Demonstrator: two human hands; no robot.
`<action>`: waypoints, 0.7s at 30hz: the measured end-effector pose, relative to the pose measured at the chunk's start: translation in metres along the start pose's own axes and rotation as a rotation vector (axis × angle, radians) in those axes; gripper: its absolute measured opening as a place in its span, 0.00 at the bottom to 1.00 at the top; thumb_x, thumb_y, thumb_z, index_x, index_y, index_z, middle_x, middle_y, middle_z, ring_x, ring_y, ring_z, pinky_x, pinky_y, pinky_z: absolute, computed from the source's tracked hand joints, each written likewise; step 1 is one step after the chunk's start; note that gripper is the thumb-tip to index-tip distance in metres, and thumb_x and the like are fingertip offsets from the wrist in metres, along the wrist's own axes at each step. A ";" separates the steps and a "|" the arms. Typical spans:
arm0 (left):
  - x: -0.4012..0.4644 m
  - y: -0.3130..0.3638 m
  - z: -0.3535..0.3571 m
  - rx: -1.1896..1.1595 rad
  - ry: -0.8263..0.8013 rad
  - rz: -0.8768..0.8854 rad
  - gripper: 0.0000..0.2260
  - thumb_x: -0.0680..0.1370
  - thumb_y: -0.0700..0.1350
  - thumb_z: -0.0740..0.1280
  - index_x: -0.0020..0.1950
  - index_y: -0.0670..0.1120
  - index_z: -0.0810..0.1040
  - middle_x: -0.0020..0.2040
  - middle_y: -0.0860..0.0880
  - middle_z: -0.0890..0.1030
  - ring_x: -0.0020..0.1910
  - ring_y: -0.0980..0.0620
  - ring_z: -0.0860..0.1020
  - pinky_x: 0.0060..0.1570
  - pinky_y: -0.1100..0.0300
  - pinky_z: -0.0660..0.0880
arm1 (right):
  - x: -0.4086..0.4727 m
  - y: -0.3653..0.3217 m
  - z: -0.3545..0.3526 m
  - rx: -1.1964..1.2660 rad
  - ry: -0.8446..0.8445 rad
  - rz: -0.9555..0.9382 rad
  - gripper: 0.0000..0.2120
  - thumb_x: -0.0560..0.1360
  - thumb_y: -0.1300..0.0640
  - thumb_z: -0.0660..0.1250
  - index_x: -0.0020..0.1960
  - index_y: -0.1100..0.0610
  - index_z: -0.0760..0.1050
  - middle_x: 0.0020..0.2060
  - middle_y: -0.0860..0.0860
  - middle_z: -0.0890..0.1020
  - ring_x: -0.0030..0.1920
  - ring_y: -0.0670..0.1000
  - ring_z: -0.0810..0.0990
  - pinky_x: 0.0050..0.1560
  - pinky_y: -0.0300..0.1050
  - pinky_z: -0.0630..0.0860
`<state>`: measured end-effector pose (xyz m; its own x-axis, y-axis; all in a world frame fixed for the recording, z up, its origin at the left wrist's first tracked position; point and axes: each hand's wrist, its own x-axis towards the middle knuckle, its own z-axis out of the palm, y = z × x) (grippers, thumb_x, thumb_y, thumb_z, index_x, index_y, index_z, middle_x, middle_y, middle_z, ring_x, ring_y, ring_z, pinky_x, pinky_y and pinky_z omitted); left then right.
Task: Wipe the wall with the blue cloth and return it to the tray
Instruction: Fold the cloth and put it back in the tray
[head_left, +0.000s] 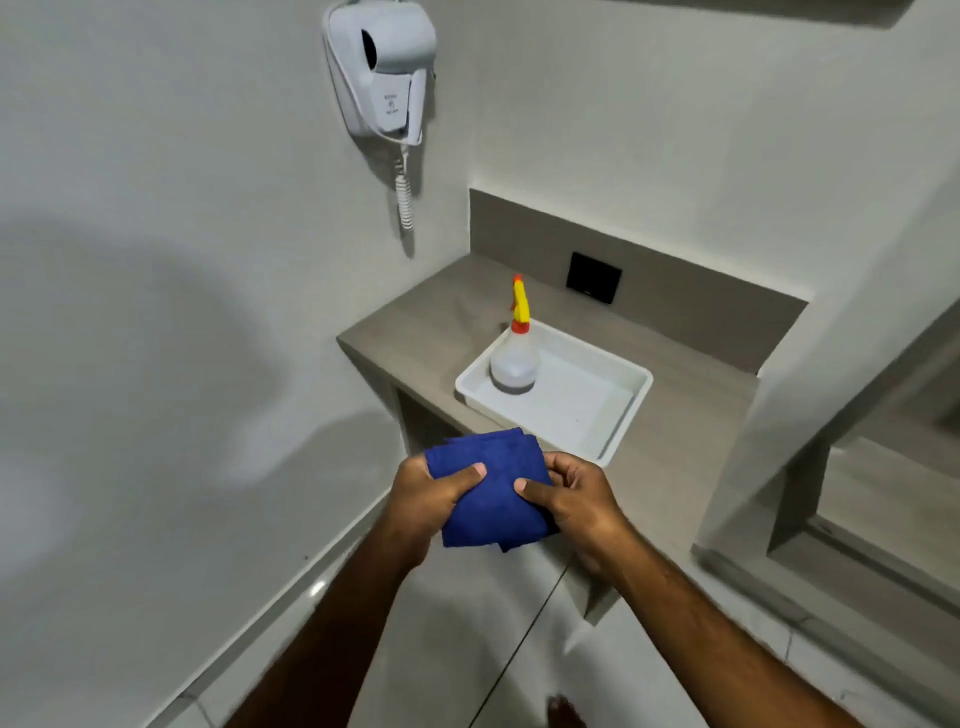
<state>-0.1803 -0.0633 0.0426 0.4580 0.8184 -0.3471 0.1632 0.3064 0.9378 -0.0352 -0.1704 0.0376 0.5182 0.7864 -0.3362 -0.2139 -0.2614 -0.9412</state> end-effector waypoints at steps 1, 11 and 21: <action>0.011 0.004 0.014 -0.003 0.034 -0.008 0.18 0.71 0.41 0.76 0.59 0.42 0.80 0.55 0.44 0.84 0.51 0.45 0.83 0.49 0.47 0.82 | 0.014 -0.007 -0.010 -0.049 0.033 -0.016 0.12 0.71 0.64 0.73 0.54 0.57 0.80 0.48 0.55 0.87 0.46 0.54 0.87 0.46 0.53 0.84; 0.144 0.013 0.152 0.263 0.199 -0.034 0.21 0.71 0.42 0.74 0.62 0.45 0.73 0.61 0.44 0.80 0.58 0.43 0.79 0.61 0.44 0.78 | 0.183 -0.043 -0.106 -0.625 0.216 -0.046 0.07 0.70 0.62 0.71 0.48 0.59 0.80 0.45 0.54 0.84 0.48 0.57 0.82 0.54 0.50 0.79; 0.210 -0.016 0.184 1.153 0.052 -0.053 0.10 0.76 0.52 0.67 0.55 0.49 0.75 0.57 0.48 0.81 0.61 0.45 0.77 0.71 0.41 0.65 | 0.266 0.005 -0.128 -1.059 -0.022 -0.037 0.09 0.76 0.59 0.65 0.53 0.62 0.79 0.54 0.59 0.83 0.57 0.57 0.81 0.61 0.47 0.74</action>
<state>0.0737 0.0144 -0.0440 0.3945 0.8452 -0.3606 0.8943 -0.2630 0.3620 0.2078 -0.0345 -0.0602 0.4925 0.8109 -0.3159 0.6379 -0.5833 -0.5028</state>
